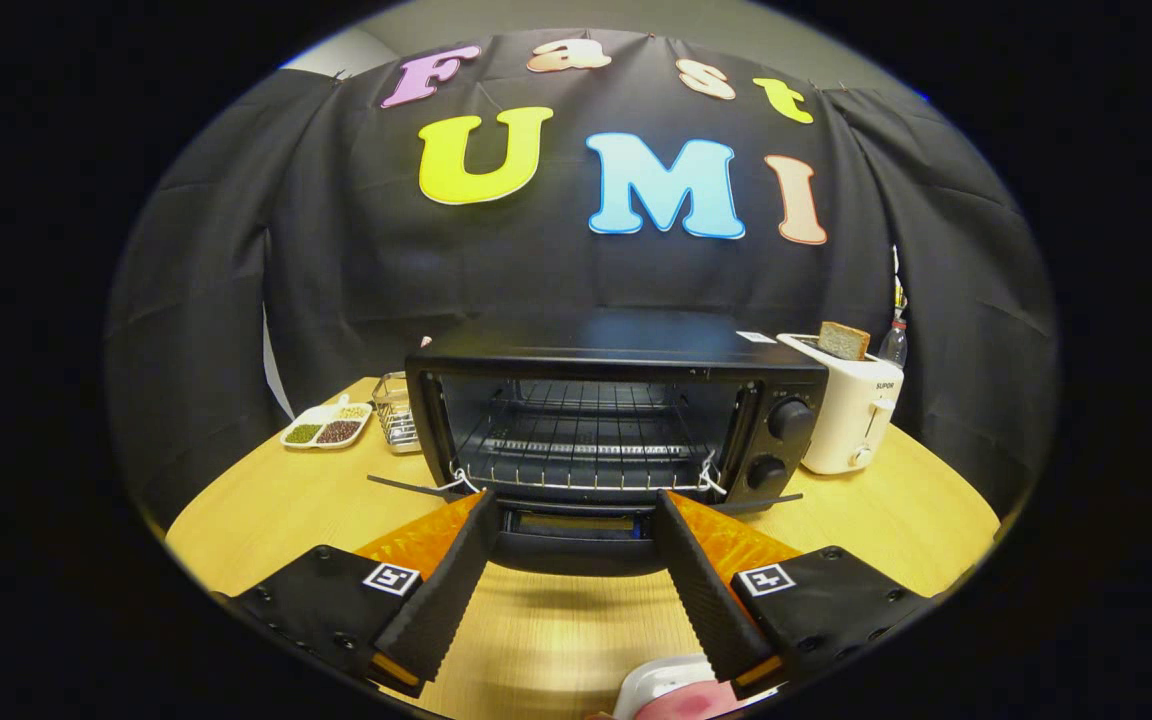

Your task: Open the toaster oven, put the food inside, and close the toaster oven door.

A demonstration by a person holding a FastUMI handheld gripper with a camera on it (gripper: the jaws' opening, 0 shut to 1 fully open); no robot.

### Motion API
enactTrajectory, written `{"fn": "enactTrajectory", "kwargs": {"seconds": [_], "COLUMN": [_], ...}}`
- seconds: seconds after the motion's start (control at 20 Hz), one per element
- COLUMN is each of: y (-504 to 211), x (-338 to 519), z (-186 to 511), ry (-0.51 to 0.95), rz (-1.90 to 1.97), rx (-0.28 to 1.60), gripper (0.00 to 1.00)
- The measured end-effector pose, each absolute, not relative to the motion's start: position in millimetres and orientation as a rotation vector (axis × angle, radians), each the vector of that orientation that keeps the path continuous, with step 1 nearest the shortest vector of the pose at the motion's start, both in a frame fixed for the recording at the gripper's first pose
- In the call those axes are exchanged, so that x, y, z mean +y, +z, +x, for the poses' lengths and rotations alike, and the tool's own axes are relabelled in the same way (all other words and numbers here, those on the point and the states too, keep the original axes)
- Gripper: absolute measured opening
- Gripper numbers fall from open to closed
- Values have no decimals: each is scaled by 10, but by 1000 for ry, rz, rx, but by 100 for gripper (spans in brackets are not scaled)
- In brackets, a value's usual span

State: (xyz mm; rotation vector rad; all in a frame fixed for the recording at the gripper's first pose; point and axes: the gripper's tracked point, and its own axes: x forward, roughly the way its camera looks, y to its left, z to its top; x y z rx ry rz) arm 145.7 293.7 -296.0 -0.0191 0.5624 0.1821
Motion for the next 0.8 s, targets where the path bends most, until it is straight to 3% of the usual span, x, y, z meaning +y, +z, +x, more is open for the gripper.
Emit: {"fn": "enactTrajectory", "kwargs": {"seconds": [0.4,0.8], "y": [-3366,-3076], "x": [2943,2919], "z": [999,659], "ry": [192,266], "rz": [-23,39], "rx": [721,737], "gripper": [100,100]}}
